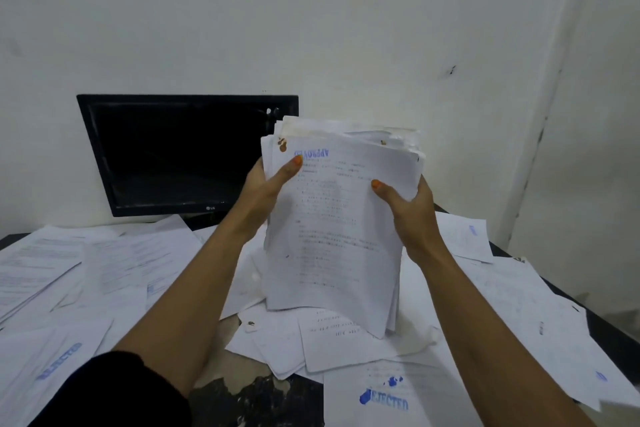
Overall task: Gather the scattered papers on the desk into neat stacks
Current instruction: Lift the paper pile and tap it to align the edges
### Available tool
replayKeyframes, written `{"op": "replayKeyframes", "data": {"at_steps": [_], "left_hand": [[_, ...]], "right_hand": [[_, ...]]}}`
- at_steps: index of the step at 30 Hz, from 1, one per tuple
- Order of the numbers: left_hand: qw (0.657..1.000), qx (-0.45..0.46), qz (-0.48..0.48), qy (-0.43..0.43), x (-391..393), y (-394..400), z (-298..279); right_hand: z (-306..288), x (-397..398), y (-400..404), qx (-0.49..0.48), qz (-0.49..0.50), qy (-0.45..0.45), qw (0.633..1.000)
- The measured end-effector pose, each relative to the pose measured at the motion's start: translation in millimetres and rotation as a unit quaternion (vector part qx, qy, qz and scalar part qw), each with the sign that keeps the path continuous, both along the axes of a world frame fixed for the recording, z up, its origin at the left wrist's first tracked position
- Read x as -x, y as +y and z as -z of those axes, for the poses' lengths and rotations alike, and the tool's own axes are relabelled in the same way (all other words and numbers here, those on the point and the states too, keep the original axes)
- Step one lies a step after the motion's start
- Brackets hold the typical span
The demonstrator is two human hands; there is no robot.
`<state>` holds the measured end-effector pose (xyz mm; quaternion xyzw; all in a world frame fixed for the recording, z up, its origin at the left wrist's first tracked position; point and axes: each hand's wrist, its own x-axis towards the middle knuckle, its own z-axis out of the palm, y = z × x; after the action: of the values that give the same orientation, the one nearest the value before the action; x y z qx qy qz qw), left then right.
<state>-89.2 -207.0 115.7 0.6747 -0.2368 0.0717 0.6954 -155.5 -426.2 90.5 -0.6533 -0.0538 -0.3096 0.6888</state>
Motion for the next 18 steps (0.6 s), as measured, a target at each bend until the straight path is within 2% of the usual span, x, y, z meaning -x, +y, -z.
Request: {"op": "replayKeyframes", "data": {"at_steps": [4, 8, 11, 15, 18], "left_hand": [[0.999, -0.016, -0.029, -0.018, 1.7, -6.3, 1.7], [0.996, 0.040, -0.078, -0.035, 2.6, -3.5, -3.9], [0.994, 0.061, -0.077, -0.046, 4.4, -4.6, -10.6], [0.996, 0.050, -0.064, -0.031, 5.4, -5.0, 4.7], [0.997, 0.031, -0.071, -0.020, 4.7, -1.2, 16.4]], "right_hand": [[-4.6, 3.3, 4.1, 0.015, 0.020, -0.005, 1.000], [-10.1, 9.4, 0.4, 0.006, 0.052, -0.035, 0.998], [-16.4, 11.5, 3.1, 0.007, 0.053, -0.049, 0.997], [-14.6, 12.4, 7.2, 0.018, 0.036, -0.023, 0.999], [-17.0, 15.7, 8.3, 0.062, 0.080, -0.027, 0.995]]}}
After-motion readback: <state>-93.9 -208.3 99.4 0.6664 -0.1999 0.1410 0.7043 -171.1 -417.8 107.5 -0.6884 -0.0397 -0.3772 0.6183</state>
